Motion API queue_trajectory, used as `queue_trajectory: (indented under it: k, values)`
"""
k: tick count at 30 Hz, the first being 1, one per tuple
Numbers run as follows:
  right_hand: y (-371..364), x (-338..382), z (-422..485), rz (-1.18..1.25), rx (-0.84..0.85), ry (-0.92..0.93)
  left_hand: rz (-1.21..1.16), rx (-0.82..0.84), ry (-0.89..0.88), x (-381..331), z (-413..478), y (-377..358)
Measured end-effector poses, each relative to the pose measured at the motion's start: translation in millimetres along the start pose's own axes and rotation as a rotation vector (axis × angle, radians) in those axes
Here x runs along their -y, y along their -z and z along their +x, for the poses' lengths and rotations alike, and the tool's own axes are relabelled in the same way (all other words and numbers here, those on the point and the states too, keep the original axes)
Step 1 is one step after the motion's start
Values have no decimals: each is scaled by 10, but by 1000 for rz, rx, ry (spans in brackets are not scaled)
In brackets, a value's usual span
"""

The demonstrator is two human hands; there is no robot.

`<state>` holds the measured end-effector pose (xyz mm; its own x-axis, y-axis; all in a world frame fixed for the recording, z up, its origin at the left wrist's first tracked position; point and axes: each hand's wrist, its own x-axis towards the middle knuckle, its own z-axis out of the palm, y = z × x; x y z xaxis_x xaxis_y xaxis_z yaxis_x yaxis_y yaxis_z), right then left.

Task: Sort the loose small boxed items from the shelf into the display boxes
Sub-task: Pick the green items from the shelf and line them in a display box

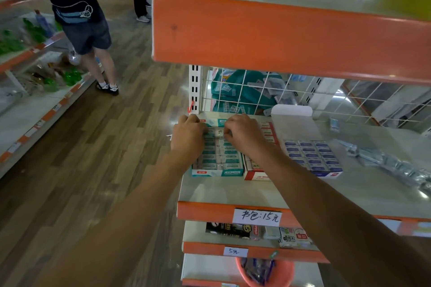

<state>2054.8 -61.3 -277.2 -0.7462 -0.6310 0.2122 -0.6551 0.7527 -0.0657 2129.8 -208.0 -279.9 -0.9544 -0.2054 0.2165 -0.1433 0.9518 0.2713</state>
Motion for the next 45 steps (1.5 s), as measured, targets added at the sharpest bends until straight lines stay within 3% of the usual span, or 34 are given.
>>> queue_trajectory:
  k: [12,22,26,29,35,45]
  values:
    - [18,0,3,15,7,-47,62,11,67,-69,57,-8]
    - [110,34,-113,57,66,-22,163,43,-15,-123,-48,-50]
    - [220,-81,-304,91,-40,17,153,-8,-38,-254,-107,8]
    - [341,-260,-463,44,-103,-31,117,-72,-82,-514,-124,99]
    - [561,-782,-882,-54,-56,-160,45,-139,-170,-1262,-110,138]
    - [781,-1750,-1856,-97,-11,-379,160,15,-331,-2517,-311,-113]
